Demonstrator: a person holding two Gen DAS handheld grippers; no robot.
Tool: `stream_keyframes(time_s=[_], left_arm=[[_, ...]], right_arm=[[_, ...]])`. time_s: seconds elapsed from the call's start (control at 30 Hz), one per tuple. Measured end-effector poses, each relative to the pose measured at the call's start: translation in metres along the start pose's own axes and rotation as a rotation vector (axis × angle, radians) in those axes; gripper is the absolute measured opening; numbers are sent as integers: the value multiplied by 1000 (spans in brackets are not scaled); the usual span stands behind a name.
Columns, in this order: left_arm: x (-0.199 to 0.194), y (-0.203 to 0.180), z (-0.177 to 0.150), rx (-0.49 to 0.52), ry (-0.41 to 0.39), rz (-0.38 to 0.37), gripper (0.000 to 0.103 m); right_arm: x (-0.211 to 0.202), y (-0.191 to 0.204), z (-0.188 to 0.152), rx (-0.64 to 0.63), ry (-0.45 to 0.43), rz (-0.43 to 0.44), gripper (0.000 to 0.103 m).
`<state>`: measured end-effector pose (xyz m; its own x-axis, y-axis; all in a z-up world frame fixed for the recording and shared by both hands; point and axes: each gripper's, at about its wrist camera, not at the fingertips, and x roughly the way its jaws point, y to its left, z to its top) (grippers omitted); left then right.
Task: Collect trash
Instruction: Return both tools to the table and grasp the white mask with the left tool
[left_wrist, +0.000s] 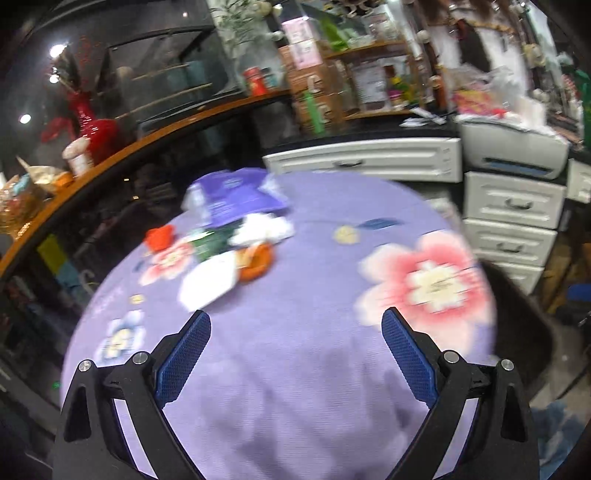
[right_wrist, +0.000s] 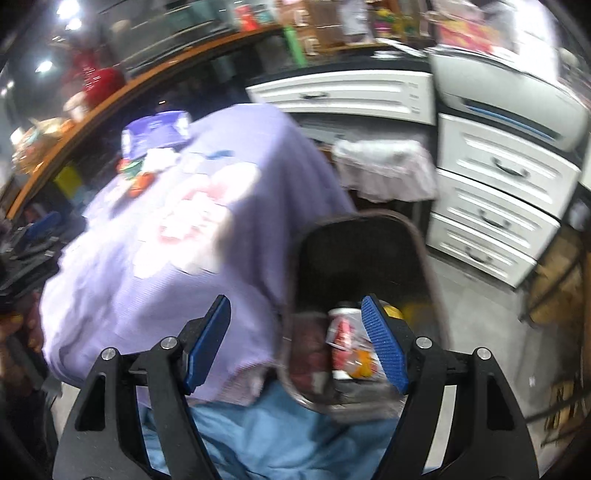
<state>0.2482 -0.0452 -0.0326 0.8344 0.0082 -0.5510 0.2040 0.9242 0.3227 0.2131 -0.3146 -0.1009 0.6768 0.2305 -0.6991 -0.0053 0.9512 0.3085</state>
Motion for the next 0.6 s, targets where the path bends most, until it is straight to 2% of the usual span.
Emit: stream_keyframes(time_s=[0.07, 0.13, 0.27, 0.6], left_arm=[[10, 16, -3, -3, 22, 32, 90], [27, 34, -4, -13, 62, 57, 82], [51, 57, -2, -8, 108, 94, 71], [109, 64, 7, 9, 187, 67, 56]], right_arm=[[4, 19, 8, -37, -2, 23, 73], [8, 40, 19, -75, 0, 64, 73], [15, 70, 36, -116, 5, 124, 73], [49, 128, 75, -209, 58, 188, 73]])
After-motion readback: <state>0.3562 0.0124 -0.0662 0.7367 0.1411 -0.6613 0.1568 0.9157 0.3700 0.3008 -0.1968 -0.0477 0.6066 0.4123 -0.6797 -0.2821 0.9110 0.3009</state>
